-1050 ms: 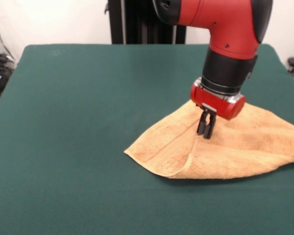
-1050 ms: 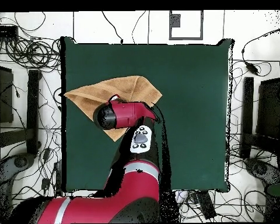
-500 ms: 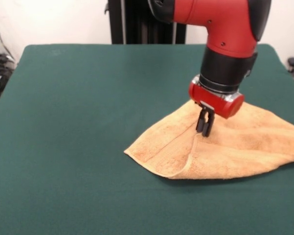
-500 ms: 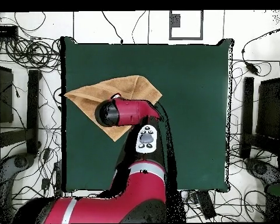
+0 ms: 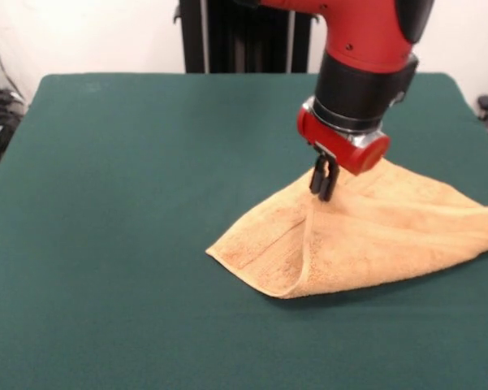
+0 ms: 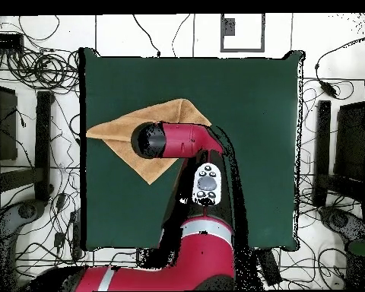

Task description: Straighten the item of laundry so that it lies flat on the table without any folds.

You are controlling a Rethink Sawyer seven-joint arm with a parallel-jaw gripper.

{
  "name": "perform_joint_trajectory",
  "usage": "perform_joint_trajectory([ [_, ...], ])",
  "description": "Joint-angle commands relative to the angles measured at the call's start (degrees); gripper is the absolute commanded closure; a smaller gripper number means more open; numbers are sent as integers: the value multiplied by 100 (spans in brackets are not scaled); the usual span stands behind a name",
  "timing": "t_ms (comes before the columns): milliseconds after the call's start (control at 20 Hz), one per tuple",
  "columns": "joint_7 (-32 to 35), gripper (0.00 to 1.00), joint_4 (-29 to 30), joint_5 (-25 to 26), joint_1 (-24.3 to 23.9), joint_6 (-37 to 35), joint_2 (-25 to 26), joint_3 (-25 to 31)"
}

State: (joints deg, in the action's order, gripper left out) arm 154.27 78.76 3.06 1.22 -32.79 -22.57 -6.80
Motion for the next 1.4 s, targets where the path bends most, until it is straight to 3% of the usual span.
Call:
perform_joint_trajectory([
  [50, -106, 100, -21, -253, -72, -820, -14, 707],
  [350, -24, 100, -380, -376, -159, -1358, 72, 798],
  [900, 922, 100, -2024, -852, 88, -3202, 735, 604],
  [950, 1003, 0, -2189, -954, 108, -3352, 821, 568],
  [1400, 1991, 0, -3644, -1463, 186, -4419, 1549, 376],
])
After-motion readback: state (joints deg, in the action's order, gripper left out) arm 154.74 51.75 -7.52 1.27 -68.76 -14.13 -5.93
